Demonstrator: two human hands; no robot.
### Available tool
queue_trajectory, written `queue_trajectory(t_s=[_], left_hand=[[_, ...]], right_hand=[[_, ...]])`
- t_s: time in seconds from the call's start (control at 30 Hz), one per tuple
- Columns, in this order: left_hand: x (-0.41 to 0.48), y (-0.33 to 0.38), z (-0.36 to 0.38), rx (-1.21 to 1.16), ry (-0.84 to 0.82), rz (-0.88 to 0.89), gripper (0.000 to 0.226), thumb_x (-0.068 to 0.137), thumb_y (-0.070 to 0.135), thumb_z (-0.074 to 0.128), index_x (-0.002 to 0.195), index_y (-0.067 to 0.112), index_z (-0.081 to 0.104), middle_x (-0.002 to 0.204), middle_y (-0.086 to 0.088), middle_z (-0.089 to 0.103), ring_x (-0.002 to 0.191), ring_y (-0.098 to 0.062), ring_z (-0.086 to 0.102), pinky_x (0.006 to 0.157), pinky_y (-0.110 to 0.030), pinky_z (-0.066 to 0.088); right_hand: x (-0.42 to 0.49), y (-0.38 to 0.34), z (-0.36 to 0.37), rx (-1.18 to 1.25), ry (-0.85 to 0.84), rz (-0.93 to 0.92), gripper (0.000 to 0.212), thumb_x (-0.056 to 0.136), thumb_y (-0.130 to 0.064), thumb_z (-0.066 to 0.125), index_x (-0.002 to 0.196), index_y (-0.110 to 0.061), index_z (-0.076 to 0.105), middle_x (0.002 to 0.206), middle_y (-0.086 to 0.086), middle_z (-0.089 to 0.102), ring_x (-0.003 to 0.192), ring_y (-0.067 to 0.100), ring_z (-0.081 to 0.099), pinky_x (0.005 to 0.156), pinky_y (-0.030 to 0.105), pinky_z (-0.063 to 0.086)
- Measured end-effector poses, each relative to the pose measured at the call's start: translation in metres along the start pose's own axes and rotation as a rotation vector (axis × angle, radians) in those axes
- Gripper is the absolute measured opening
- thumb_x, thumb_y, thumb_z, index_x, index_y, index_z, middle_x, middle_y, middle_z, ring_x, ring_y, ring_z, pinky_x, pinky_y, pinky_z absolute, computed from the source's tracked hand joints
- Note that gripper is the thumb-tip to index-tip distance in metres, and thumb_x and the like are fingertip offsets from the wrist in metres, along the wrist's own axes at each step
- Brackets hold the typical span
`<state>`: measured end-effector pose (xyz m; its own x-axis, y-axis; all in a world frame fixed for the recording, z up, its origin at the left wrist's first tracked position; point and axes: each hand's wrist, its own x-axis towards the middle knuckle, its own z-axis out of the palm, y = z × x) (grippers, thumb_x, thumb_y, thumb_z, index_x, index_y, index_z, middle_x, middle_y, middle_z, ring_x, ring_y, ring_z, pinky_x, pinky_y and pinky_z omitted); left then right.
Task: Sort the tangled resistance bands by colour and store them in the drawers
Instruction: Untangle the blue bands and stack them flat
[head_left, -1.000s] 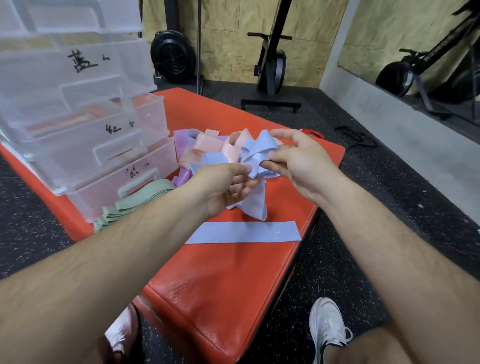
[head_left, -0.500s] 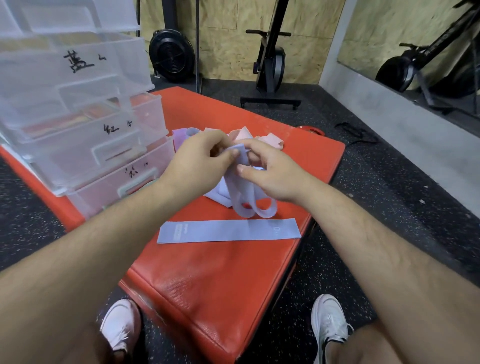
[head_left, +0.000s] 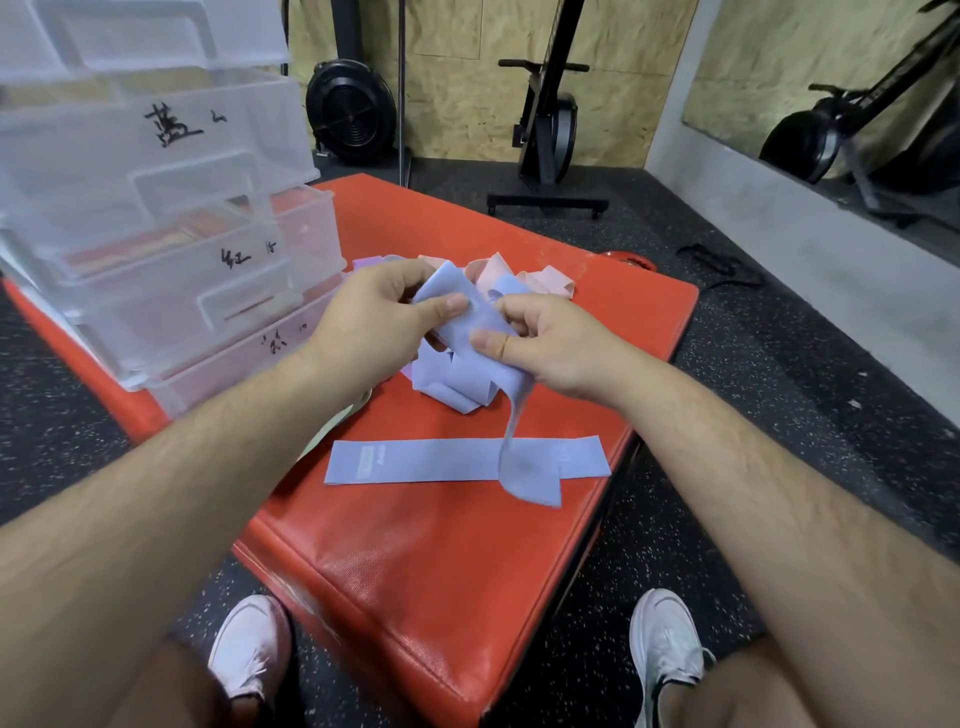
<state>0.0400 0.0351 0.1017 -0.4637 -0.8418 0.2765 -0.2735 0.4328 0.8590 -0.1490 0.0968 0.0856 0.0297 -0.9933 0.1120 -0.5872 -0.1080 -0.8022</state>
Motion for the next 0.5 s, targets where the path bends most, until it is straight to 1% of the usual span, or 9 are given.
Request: queue_trajectory(t_s=[0.07,0.17,0.2,0.23,0.27,0.3,0.33,0.4,0.5], left_hand=[[0.003,-0.006,-0.005,-0.027,0.064,-0.058,0.016,0.092,0.023,0.069,0.091,0.007,0.07,0.075,-0.016,0.064,0.054,-0.01,0.051,0.054,-0.026,0.043],[0.009,-0.019,-0.022,-0.15,0.154,-0.165,0.016,0.091,0.022,0.068,0.095,0.006,0.07,0.076,-0.01,0.065,0.055,-0.016,0.052,0.051,-0.026,0.042],[0.01,-0.024,-0.027,-0.18,0.164,-0.195,0.015,0.092,0.021,0.068,0.097,0.008,0.071,0.078,-0.009,0.067,0.058,-0.017,0.054,0.051,-0.026,0.043],[0.009,-0.029,-0.031,-0.197,0.164,-0.217,0.014,0.092,0.02,0.067,0.1,0.009,0.072,0.079,-0.008,0.069,0.06,-0.017,0.055,0.05,-0.025,0.044],[0.008,-0.034,-0.033,-0.207,0.16,-0.229,0.013,0.092,0.018,0.067,0.101,0.01,0.073,0.079,-0.007,0.07,0.06,-0.016,0.057,0.05,-0.023,0.044],[0.006,-0.038,-0.034,-0.207,0.154,-0.236,0.011,0.093,0.017,0.066,0.1,0.013,0.073,0.079,-0.004,0.071,0.059,-0.014,0.057,0.05,-0.022,0.044],[0.002,-0.042,-0.033,-0.199,0.148,-0.241,0.01,0.093,0.015,0.066,0.099,0.016,0.074,0.078,-0.001,0.072,0.058,-0.012,0.058,0.05,-0.021,0.044],[-0.003,-0.047,-0.031,-0.181,0.147,-0.263,0.009,0.093,0.014,0.066,0.096,0.019,0.073,0.08,0.0,0.072,0.06,-0.01,0.06,0.049,-0.019,0.045],[-0.012,-0.056,-0.031,-0.155,0.163,-0.319,0.006,0.09,0.016,0.07,0.089,0.022,0.069,0.085,-0.002,0.073,0.068,-0.016,0.064,0.052,-0.024,0.046]], right_hand=[[-0.001,0.006,-0.008,-0.017,-0.051,0.042,0.042,0.092,-0.033,0.071,0.082,0.005,0.054,0.066,-0.003,0.037,0.063,0.013,0.035,0.061,0.031,0.03],[-0.005,0.018,-0.023,-0.065,-0.155,0.137,0.024,0.088,-0.035,0.075,0.077,-0.018,0.063,0.058,-0.014,0.045,0.058,0.005,0.04,0.061,0.027,0.034],[-0.008,0.023,-0.027,-0.062,-0.202,0.175,0.02,0.085,-0.037,0.077,0.081,-0.02,0.066,0.062,-0.009,0.054,0.062,0.006,0.047,0.064,0.03,0.041],[-0.01,0.026,-0.031,-0.045,-0.237,0.22,0.023,0.08,-0.041,0.079,0.086,-0.022,0.069,0.072,0.003,0.064,0.07,0.012,0.054,0.07,0.039,0.048],[-0.013,0.029,-0.033,-0.012,-0.267,0.267,0.028,0.074,-0.045,0.08,0.09,-0.024,0.071,0.087,0.016,0.069,0.078,0.02,0.058,0.079,0.048,0.051],[-0.016,0.032,-0.036,0.025,-0.288,0.304,0.031,0.069,-0.046,0.081,0.091,-0.026,0.072,0.095,0.022,0.068,0.083,0.025,0.058,0.08,0.053,0.05],[-0.019,0.034,-0.039,0.038,-0.309,0.336,0.032,0.069,-0.045,0.082,0.092,-0.025,0.073,0.095,0.021,0.065,0.084,0.026,0.056,0.077,0.051,0.047],[-0.023,0.041,-0.046,0.005,-0.348,0.398,0.025,0.079,-0.032,0.081,0.097,-0.017,0.071,0.092,0.014,0.06,0.083,0.026,0.053,0.074,0.043,0.041],[-0.03,0.05,-0.055,-0.083,-0.363,0.447,0.012,0.09,-0.012,0.073,0.101,-0.012,0.069,0.09,0.007,0.072,0.081,0.02,0.065,0.071,0.032,0.049]])
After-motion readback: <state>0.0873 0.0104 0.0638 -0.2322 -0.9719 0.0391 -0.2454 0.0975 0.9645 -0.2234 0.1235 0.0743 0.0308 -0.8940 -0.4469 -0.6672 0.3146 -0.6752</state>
